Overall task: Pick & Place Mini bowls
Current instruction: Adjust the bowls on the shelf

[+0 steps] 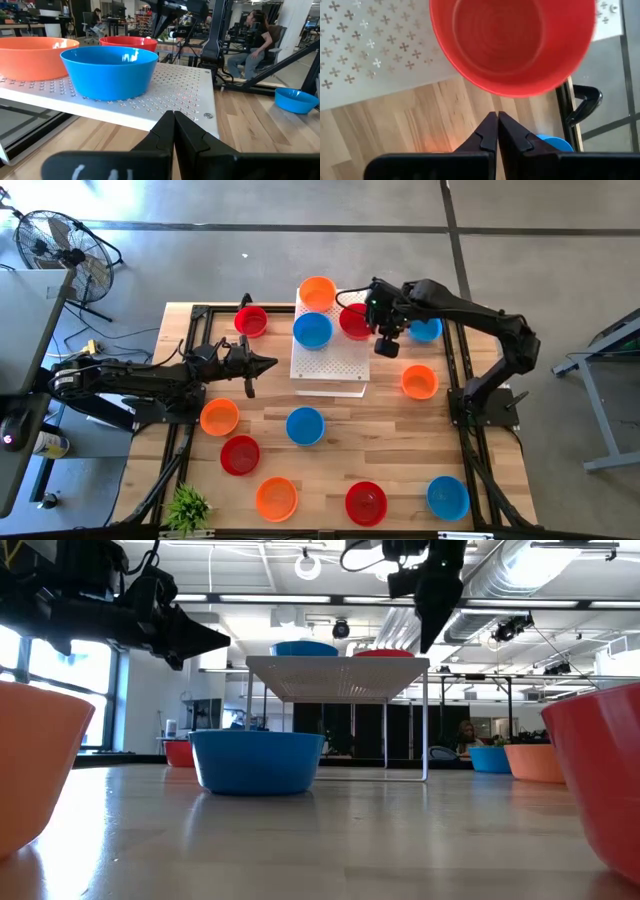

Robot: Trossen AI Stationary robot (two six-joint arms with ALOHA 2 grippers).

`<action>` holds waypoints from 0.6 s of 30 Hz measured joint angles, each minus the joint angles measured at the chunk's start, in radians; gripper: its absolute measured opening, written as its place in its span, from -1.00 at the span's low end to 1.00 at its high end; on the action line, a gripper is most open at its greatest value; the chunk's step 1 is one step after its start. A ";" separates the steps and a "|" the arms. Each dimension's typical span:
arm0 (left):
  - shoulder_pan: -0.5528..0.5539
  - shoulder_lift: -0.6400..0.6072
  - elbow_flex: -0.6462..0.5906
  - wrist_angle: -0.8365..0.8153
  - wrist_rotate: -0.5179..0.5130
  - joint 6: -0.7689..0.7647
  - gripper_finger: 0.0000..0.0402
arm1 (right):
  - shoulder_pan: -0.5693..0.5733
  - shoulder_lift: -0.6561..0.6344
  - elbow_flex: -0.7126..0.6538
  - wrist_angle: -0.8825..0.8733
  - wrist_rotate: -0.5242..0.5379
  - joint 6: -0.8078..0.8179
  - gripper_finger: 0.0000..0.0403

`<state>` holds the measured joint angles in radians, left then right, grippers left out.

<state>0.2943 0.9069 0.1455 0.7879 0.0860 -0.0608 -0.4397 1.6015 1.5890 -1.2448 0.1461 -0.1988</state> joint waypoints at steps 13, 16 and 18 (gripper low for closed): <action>0.000 0.000 0.000 0.000 0.000 0.000 -1.00 | -0.001 0.040 -0.001 0.119 0.023 -0.053 -0.99; 0.000 0.000 0.000 0.000 0.000 0.000 -1.00 | -0.001 0.040 -0.001 0.120 0.019 -0.056 -0.99; 0.000 0.000 0.000 0.000 0.000 0.000 -1.00 | -0.001 0.040 -0.001 0.121 0.018 -0.060 -1.00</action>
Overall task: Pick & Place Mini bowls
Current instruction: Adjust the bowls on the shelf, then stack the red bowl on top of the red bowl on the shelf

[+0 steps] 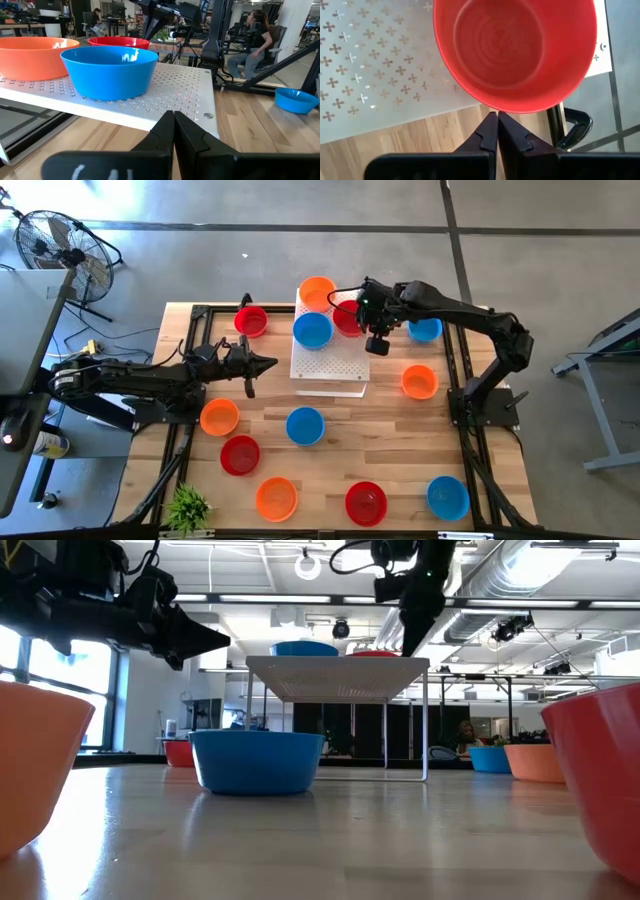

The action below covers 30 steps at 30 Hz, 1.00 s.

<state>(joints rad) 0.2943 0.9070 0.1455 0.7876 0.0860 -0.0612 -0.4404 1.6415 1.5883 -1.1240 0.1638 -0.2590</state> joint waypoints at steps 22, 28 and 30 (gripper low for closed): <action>0.000 0.000 0.000 -0.039 0.009 0.000 -1.00 | 0.126 -0.323 -0.330 0.345 -0.064 0.050 -1.00; 0.000 0.000 0.002 -0.044 0.010 -0.026 -1.00 | 0.186 -0.579 -0.689 0.662 -0.065 0.122 -1.00; 0.000 0.000 0.019 -0.087 0.013 -0.030 -1.00 | 0.207 -0.655 -0.787 0.750 -0.064 0.146 -1.00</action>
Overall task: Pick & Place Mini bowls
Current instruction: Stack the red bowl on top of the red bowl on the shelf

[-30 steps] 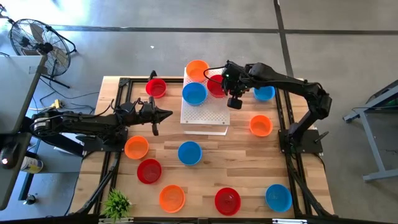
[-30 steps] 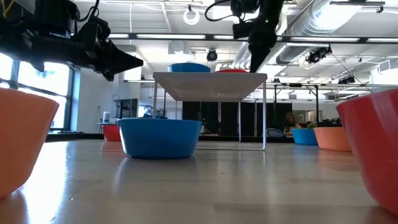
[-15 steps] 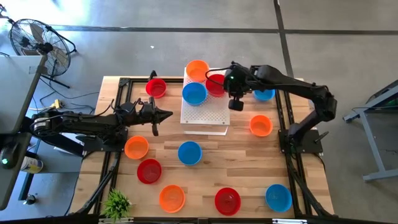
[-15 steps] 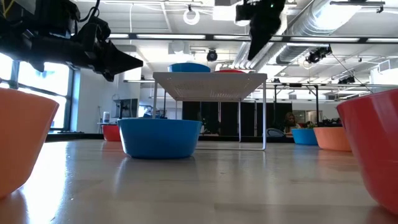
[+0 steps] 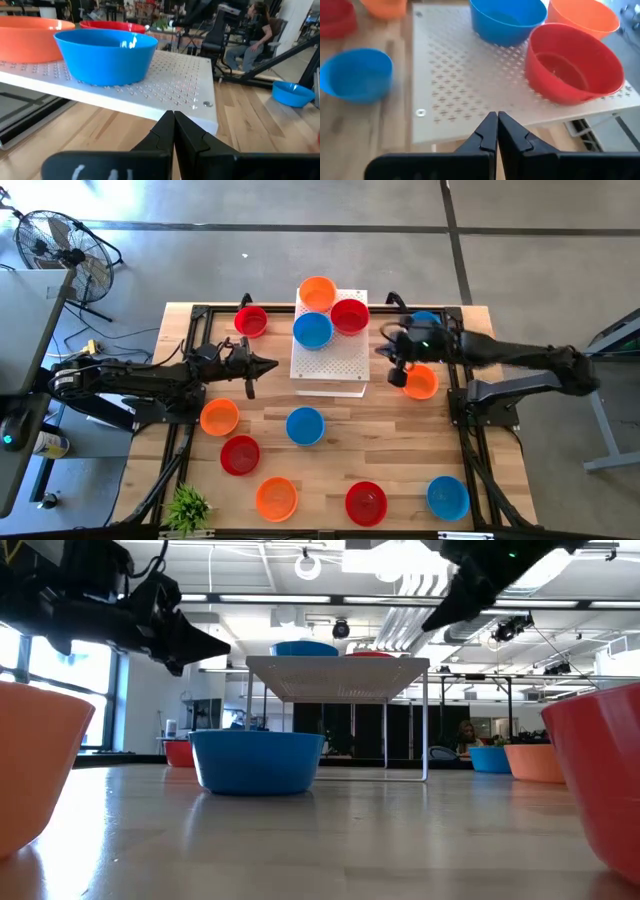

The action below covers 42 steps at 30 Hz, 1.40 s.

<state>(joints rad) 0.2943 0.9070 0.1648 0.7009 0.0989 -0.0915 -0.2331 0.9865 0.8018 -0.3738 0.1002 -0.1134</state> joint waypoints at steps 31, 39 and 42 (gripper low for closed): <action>-0.387 0.007 0.473 -1.177 0.014 -0.147 -1.00 | 0.266 -0.347 -0.597 0.627 0.132 0.037 -1.00; -0.535 0.108 0.585 -1.349 -0.030 -0.259 -0.68 | 0.303 -0.349 -0.597 0.628 0.140 0.026 -1.00; -0.588 0.168 0.611 -1.369 -0.030 -0.278 -0.49 | 0.309 -0.349 -0.597 0.628 0.139 0.020 -1.00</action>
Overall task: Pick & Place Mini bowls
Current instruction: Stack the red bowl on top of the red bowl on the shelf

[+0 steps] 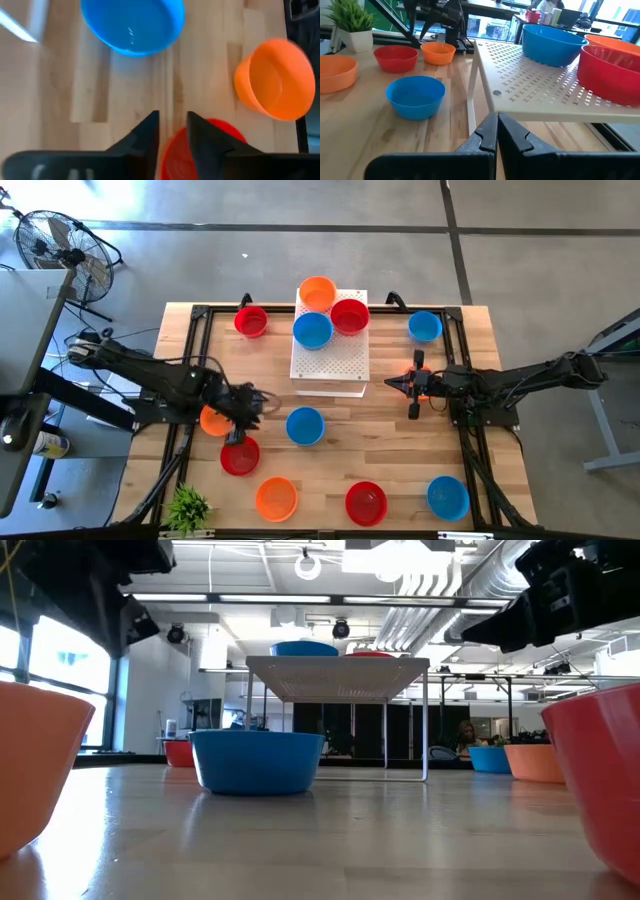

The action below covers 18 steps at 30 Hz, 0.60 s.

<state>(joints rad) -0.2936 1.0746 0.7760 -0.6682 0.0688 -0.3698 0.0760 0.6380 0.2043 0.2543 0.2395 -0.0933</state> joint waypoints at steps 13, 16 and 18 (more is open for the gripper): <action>-0.082 0.257 0.001 -0.060 0.031 -0.002 -0.29 | 0.000 0.001 0.000 -0.009 -0.007 -0.016 -1.00; -0.081 0.305 0.001 -0.066 0.029 0.000 -0.36 | 0.000 0.001 0.000 -0.010 -0.007 -0.016 -1.00; -0.082 0.318 0.001 -0.062 0.030 0.010 -0.45 | 0.000 0.001 0.000 -0.009 -0.007 -0.017 -1.00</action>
<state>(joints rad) -0.3752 1.3931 0.7765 -0.7304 0.0993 -0.3602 0.0758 0.6393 0.2039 0.2457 0.2329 -0.1103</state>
